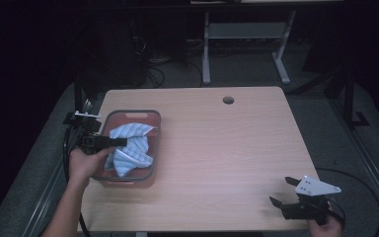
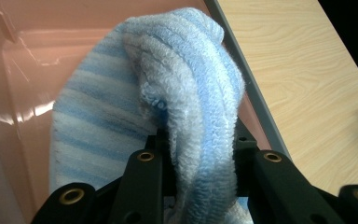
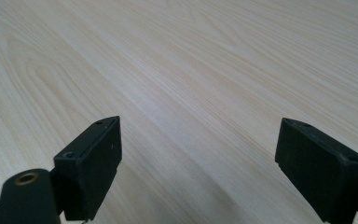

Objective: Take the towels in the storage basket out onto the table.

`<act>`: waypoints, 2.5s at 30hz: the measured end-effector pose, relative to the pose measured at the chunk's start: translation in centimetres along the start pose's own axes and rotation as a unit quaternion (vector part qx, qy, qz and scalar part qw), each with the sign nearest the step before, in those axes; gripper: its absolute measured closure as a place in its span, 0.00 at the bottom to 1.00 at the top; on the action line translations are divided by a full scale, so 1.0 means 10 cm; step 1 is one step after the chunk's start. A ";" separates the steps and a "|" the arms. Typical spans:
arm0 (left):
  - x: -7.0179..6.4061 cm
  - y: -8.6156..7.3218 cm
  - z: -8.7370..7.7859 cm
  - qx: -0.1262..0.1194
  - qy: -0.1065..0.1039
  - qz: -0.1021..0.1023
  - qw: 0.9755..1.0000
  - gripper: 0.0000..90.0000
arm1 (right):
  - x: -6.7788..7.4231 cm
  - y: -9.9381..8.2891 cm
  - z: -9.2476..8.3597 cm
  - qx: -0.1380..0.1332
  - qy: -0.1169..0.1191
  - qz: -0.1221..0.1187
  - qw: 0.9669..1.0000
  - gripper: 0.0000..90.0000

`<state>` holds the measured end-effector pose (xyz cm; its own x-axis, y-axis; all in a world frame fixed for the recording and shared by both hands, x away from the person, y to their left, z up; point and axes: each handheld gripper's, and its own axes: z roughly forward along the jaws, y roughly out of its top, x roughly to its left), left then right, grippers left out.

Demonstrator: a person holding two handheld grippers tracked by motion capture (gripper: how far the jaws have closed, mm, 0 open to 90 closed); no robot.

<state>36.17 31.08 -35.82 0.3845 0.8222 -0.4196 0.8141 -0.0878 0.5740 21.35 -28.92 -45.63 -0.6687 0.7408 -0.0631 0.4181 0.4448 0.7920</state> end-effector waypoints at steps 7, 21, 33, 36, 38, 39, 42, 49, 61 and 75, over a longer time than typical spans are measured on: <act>-0.08 0.05 -0.07 -0.022 -0.023 -0.002 0.999 0.80 | 0.00 0.01 0.01 -0.001 -0.001 0.002 1.000 0.16; -0.21 0.14 -0.26 -0.045 -0.024 0.008 0.999 0.80 | -0.01 0.00 -0.02 -0.002 -0.008 0.007 1.000 0.16; -0.38 0.30 -0.44 -0.060 -0.024 0.018 0.998 0.80 | -0.03 0.01 -0.02 -0.004 -0.010 0.005 1.000 0.16; -0.40 0.33 -0.47 -0.064 -0.026 0.016 0.997 0.80 | -0.03 0.01 -0.02 -0.003 -0.010 0.006 1.000 0.16; -0.44 0.36 -0.50 -0.068 -0.028 0.019 0.997 0.80 | -0.04 0.01 -0.02 -0.004 -0.010 0.006 1.000 0.16; -0.45 0.37 -0.52 -0.069 -0.028 0.019 0.997 0.80 | -0.04 0.01 -0.02 -0.005 -0.010 0.008 1.000 0.16; -0.49 0.40 -0.54 -0.076 -0.030 0.020 0.996 0.80 | -0.04 0.00 -0.03 -0.005 -0.011 0.006 1.000 0.16; -0.62 0.50 -0.54 -0.078 -0.034 0.032 0.996 0.80 | -0.04 0.01 -0.03 -0.005 -0.010 0.004 1.000 0.16; -0.84 0.64 -0.39 -0.073 -0.045 0.043 0.995 0.80 | -0.05 0.01 -0.02 -0.006 -0.009 0.003 1.000 0.16; -1.15 0.83 -0.19 -0.065 -0.065 0.064 0.994 0.80 | -0.07 -0.01 -0.03 -0.008 -0.007 0.004 1.000 0.16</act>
<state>37.68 21.98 -24.97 0.5419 0.7283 -0.4195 0.6944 -0.1068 0.7116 21.60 -29.60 -45.47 -0.6566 0.7513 -0.0660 0.4126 0.4311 0.8024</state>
